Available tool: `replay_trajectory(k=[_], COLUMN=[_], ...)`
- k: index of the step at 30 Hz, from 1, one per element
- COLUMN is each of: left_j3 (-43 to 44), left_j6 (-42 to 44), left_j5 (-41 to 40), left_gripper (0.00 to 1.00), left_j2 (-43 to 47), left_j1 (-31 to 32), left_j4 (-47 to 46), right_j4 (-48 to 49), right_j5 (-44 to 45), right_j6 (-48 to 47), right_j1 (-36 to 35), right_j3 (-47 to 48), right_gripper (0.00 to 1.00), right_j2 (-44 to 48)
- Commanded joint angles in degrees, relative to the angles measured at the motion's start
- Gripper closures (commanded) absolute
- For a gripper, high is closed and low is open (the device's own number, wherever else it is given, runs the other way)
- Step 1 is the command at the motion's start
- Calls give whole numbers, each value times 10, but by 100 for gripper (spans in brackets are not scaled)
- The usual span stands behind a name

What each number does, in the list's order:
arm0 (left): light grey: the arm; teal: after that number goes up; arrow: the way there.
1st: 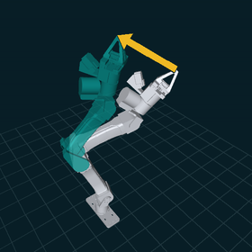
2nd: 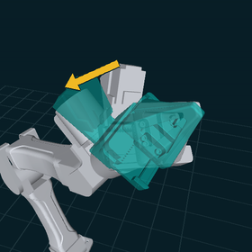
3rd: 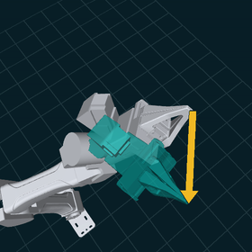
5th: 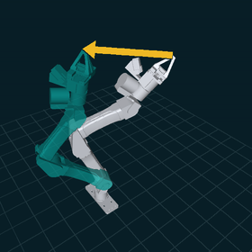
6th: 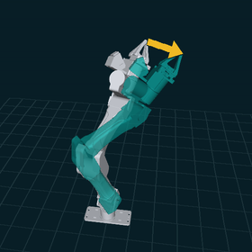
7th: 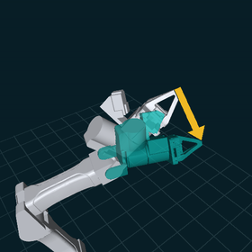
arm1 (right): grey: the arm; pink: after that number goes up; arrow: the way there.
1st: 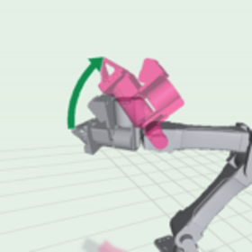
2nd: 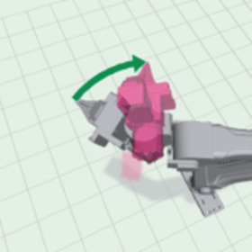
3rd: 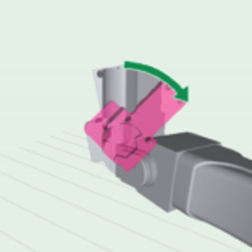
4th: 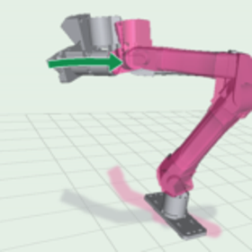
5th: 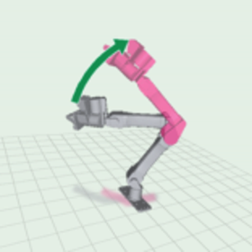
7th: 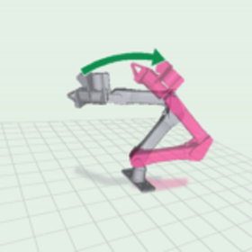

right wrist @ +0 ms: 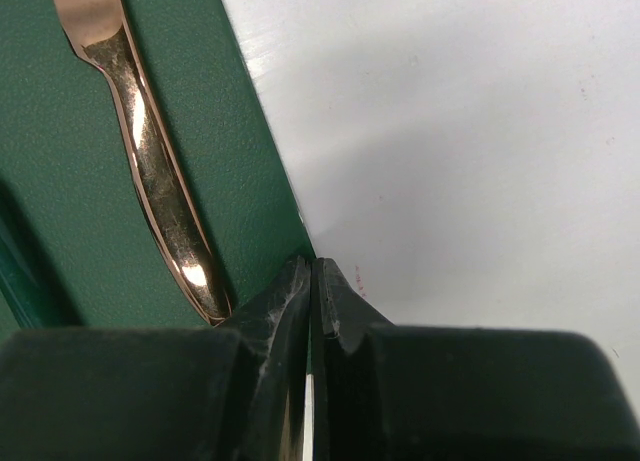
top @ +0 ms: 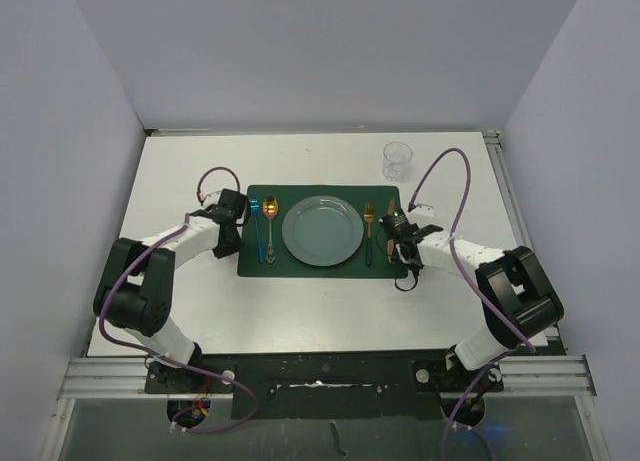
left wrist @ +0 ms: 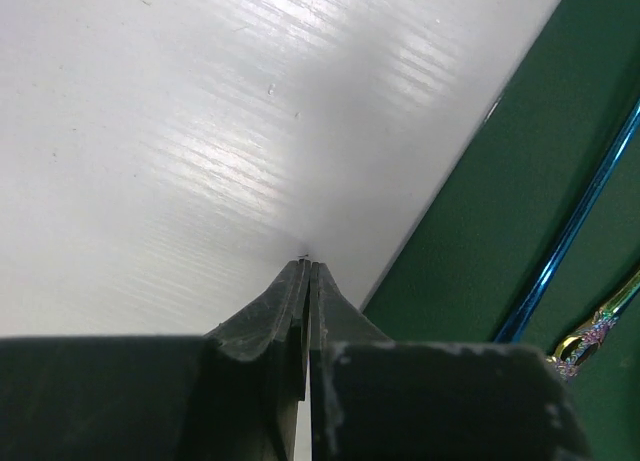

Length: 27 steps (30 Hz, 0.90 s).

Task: Set the dinner table for one person
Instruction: Adjust the napkin at the center of the board.

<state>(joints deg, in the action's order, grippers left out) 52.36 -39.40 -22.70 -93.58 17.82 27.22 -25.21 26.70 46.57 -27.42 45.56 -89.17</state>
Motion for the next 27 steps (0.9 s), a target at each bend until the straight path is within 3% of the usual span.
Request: replay_trajectory(k=[1,27], left_j3=[14,16], left_j6=[19,89], left_j5=[6,187], left_gripper=[100,100], left_j2=[-17,-34], left_j1=[-3,17], left_j4=[-7,-66], right_j4=[-46,-58], right_j5=[-33,-21], right_j6=[-4,-14], right_j1=[-4,7], right_j3=[2,12], right_gripper=[100,100], right_j2=[-17,-15])
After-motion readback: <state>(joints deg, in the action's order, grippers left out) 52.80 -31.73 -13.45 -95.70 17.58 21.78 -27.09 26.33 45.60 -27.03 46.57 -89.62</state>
